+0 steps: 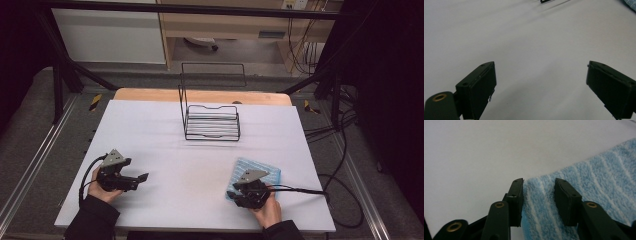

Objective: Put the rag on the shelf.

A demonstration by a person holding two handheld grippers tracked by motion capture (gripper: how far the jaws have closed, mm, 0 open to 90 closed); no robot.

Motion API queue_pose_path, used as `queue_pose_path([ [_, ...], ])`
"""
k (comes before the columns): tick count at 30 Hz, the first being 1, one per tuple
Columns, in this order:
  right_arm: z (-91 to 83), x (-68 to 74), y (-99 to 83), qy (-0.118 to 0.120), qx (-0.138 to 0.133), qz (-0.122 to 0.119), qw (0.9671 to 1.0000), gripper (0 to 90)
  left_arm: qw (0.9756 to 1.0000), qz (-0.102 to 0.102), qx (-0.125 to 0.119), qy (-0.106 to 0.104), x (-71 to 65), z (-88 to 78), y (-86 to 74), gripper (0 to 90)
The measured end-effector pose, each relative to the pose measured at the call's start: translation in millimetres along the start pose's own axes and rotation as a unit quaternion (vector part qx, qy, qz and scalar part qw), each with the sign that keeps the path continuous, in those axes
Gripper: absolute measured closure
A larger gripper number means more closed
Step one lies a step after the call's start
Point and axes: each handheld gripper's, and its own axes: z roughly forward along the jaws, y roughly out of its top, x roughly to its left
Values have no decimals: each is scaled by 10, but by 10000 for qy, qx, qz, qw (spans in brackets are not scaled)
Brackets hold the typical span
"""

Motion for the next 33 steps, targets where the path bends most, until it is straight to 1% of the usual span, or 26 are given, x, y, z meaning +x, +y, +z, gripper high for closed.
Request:
queue_pose_path([
  [1, 0, 0, 0, 0, 0, 0, 10000, 644, 10000, 0, 1, 1, 2, 1, -1, 91],
  [2, 5, -4, -1, -3, 0, -37, 10000, 683, 10000, 0, 3, 2, 3, 2, -2, 91],
  [7, 6, -5, 2, -73, 22, -34, 10000, 783, 10000, -14, 6, 8, 6, 4, -4, 91],
  [13, -12, -15, 11, -91, -27, -68, 9999, 813, 10000, -10, -7, 2, 12, -2, -2, 91],
  [14, -36, -24, 24, -13, -59, -57, 10000, 814, 10000, -12, -11, 1, 13, -2, -2, 91],
  [15, -36, -24, 24, -13, -59, -57, 10000, 814, 10000, -17, -13, 2, 15, -2, -2, 91],
  [16, -63, -15, 35, 186, -177, -7, 9997, 813, 10000, -16, -7, 0, 17, -1, -2, 91],
  [17, -74, -1, 44, 292, -225, -19, 9993, 813, 10000, -16, -1, 1, 18, 1, -3, 91],
  [20, -79, 61, 90, 567, -357, -168, 9976, 809, 10000, -8, 14, -1, 14, 7, -3, 91],
  [22, -56, 116, 119, 795, -439, -274, 9955, 807, 10000, -6, 12, -1, 9, 7, -1, 92],
  [23, -56, 116, 119, 795, -439, -274, 9955, 807, 10000, -6, 10, -5, 8, 8, 0, 92],
  [24, -24, 168, 140, 999, -401, -366, 9935, 803, 10000, -23, -2, -3, 6, 11, 0, 92],
  [25, -24, 168, 140, 999, -401, -366, 9935, 803, 10000, -23, 4, -5, 5, 11, 0, 92],
  [26, -5, 196, 147, 1022, -371, -423, 9932, 801, 10000, -24, 7, -4, 5, 11, -1, 92],
  [27, 35, 223, 151, 1090, -268, -457, 9926, 780, 10000, -12, 23, -9, 8, 9, 0, 92],
  [29, 67, 217, 142, 1136, -211, -441, 9923, 713, 10000, -25, 27, -8, 6, 7, 2, 93],
  [31, 55, 214, 149, 1175, -312, -404, 9918, 639, 10000, -44, 8, -8, -4, 4, 8, 94],
  [32, 28, 207, 161, 1150, -391, -395, 9918, 589, 10000, -33, 21, -9, -9, 1, 13, 94],
  [33, 28, 207, 161, 1150, -391, -395, 9918, 589, 10000, -55, -1, -19, -20, 3, 19, 94],
])
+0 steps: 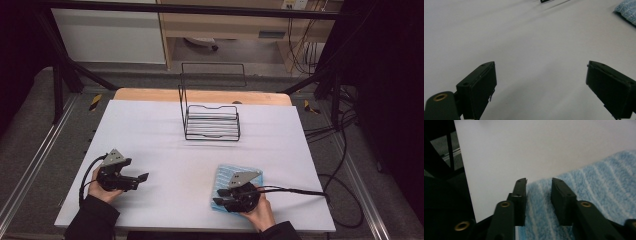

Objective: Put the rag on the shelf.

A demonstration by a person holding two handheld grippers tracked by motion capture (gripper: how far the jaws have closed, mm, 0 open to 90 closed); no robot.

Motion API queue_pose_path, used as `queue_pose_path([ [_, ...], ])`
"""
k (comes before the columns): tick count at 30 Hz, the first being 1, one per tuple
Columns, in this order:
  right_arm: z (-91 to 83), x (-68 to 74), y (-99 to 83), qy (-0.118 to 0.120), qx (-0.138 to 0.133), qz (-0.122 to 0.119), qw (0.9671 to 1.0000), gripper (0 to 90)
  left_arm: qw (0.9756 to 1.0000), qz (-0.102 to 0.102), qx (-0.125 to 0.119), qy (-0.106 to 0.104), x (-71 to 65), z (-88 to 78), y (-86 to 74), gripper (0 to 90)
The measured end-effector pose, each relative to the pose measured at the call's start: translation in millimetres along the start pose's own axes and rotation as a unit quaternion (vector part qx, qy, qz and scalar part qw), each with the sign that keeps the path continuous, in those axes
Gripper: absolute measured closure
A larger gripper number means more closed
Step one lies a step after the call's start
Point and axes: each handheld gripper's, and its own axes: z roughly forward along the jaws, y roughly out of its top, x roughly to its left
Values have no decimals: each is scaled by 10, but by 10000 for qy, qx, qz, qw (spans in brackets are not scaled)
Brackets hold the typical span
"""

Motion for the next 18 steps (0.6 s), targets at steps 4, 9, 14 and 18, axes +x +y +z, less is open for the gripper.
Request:
queue_pose_path([
  [4, -241, -172, 31, -524, -453, 214, 9974, 411, 10000, -23, -10, -55, -60, 12, 33, 96],
  [9, -454, -427, -61, -1024, -650, 671, 9903, 355, 9999, -49, -30, -146, -181, 51, 99, 102],
  [14, -614, -751, -290, -1540, -543, 1360, 9772, 417, 9997, -62, 69, -220, -364, 143, 184, 133],
  [18, -626, -845, -369, -1675, -420, 1524, 9731, 448, 9995, -14, 144, -286, -562, 239, 275, 158],
])
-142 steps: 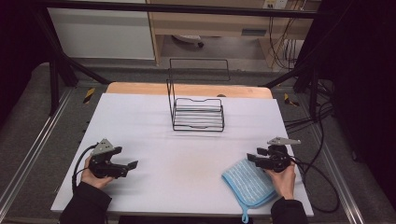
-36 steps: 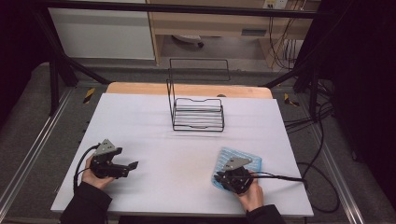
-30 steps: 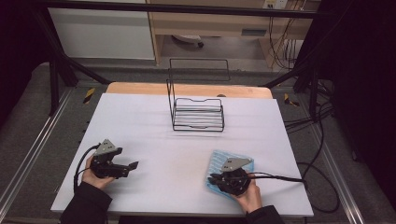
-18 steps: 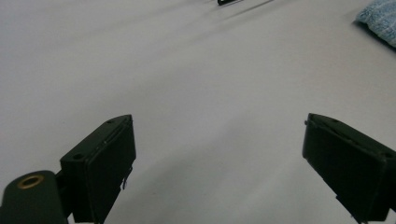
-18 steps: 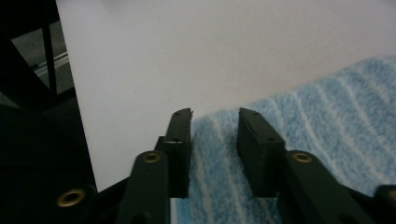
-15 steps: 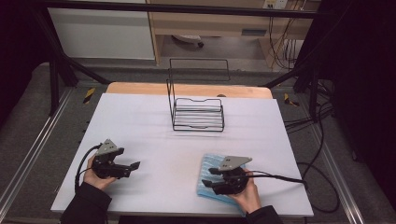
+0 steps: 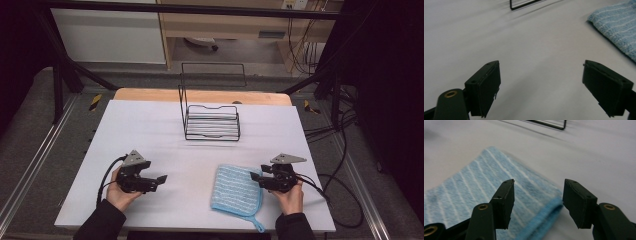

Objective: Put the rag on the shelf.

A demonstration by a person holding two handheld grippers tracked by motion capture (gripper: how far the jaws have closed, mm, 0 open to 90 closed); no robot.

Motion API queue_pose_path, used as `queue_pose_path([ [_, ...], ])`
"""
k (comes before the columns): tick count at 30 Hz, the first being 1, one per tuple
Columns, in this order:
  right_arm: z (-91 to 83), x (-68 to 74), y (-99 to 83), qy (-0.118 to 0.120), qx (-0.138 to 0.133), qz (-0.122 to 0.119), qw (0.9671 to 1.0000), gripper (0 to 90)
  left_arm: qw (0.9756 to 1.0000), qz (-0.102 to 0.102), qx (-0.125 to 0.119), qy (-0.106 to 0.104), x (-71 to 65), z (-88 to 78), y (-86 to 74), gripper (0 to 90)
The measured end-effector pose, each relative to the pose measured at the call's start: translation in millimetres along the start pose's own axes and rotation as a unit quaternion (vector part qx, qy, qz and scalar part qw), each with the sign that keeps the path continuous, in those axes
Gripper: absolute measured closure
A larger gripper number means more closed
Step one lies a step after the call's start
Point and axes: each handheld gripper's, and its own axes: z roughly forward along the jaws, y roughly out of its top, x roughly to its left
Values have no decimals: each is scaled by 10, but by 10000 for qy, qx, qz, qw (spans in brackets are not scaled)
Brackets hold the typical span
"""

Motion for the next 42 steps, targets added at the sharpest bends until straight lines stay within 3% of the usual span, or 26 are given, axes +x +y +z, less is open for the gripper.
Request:
queue_pose_path([
  [5, 77, -103, -53, -59, 211, 123, 9997, 484, 9998, 45, 121, -127, -274, 170, 99, 231],
  [6, 89, -107, -56, -61, 259, 141, 9995, 486, 9997, 57, 172, -182, -396, 251, 133, 247],
  [7, 100, -108, -60, -56, 285, 144, 9995, 494, 9997, 57, 172, -182, -396, 251, 133, 261],
  [12, 126, -92, -75, 27, 352, 141, 9993, 544, 9988, 67, 331, -344, -693, 445, 207, 344],
  [14, 142, -80, -86, 97, 368, 157, 9992, 584, 9982, 16, 386, -466, -809, 522, 231, 416],
  [19, 156, -69, -89, 147, 424, 260, 9987, 629, 9962, -47, 492, -721, -1010, 669, 258, 513],
  [23, 161, -57, -89, 184, 433, 358, 9982, 670, 9949, 10, 592, -811, -1163, 773, 251, 558],
  [29, 174, -61, -72, 276, 484, 506, 9972, 765, 9936, 54, 720, -872, -1282, 858, 207, 696],
  [36, 174, -19, -32, 166, 505, 396, 9978, 806, 9928, 103, 821, -863, -1352, 886, 186, 846],
  [42, 180, -9, -13, 163, 466, 405, 9980, 810, 9934, 140, 785, -824, -1356, 871, 181, 888],
])
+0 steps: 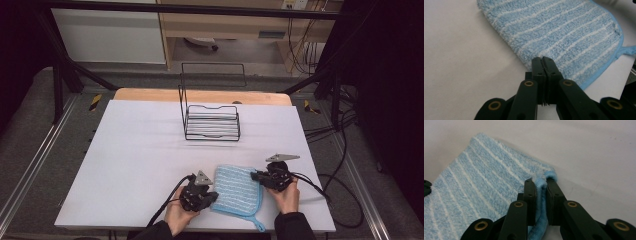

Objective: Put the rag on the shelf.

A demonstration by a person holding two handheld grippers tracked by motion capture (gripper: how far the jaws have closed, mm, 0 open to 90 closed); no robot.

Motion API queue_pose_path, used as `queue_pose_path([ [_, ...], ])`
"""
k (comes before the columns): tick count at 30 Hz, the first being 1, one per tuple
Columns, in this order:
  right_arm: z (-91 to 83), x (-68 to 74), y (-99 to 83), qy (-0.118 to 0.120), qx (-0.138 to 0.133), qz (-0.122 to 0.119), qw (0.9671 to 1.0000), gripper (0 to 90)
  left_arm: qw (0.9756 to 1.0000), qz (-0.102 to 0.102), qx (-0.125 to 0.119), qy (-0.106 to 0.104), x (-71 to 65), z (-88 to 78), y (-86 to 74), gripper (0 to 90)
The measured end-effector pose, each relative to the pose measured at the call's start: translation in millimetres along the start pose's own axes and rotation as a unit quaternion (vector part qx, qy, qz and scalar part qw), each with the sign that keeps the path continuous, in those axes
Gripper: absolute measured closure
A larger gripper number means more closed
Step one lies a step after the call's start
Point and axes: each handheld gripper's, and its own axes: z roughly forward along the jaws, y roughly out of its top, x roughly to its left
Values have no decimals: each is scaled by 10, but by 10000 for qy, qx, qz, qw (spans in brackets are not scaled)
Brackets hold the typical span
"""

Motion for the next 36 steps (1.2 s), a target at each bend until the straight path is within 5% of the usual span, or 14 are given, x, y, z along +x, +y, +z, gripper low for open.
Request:
queue_pose_path([
  [8, 46, 107, 87, 16, -95, -203, 9997, 813, 9998, 64, -6, 173, 27, -110, -39, 897],
  [22, 324, 376, 271, 370, -96, -501, 9980, 797, 9992, -158, 57, 362, 208, -381, -232, 894],
  [29, 289, 352, 259, 309, -290, -735, 9964, 604, 9994, -58, -112, 308, 257, -431, -197, 797],
  [33, 150, 287, 286, 368, -639, -702, 9948, 383, 9983, -185, -381, 395, 387, -515, -77, 569],
  [36, 112, 232, 281, 328, -668, -670, 9950, 294, 9974, -207, -476, 507, 494, -516, 27, 499],
])
